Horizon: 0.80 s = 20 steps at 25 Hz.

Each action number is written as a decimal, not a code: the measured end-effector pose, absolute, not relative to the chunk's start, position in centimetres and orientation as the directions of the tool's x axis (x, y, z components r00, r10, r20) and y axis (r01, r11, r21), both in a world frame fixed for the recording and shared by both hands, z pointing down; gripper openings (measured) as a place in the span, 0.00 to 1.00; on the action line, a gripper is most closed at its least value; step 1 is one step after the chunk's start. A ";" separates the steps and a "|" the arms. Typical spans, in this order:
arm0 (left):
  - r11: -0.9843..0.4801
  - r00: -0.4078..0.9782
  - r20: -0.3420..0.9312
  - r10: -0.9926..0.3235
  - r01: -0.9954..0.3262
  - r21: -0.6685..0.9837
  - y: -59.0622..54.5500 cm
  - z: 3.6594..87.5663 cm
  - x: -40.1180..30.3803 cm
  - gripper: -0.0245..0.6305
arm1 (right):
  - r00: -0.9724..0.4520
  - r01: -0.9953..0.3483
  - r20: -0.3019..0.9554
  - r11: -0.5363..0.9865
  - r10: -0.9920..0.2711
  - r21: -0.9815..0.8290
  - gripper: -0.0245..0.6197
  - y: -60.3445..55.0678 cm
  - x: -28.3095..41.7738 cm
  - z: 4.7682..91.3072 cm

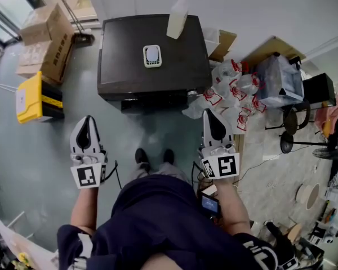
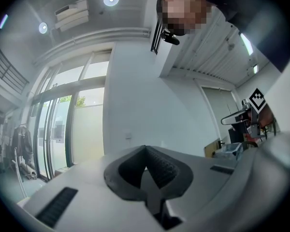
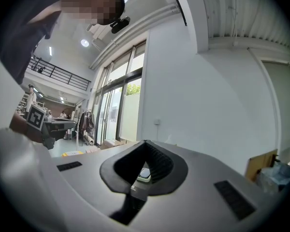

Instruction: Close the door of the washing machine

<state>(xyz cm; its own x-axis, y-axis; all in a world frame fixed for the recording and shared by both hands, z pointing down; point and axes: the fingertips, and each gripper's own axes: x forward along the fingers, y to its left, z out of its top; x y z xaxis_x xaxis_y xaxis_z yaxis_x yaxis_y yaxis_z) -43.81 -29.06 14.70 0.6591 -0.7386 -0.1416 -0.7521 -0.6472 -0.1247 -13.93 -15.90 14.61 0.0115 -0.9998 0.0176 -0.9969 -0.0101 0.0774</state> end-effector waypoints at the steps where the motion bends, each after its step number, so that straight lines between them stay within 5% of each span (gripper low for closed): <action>1: -0.645 0.657 -0.142 -0.741 -0.754 -0.123 -28.9 14.6 -44.1 0.07 | 0.014 -0.997 0.019 -0.013 -1.000 0.077 0.07 -15.7 -13.9 14.5; 20: -0.611 0.619 -0.111 -0.778 -0.785 -0.100 -29.1 15.2 -45.9 0.07 | 0.015 -0.996 0.049 -0.011 -0.999 0.094 0.07 -15.7 -14.3 14.2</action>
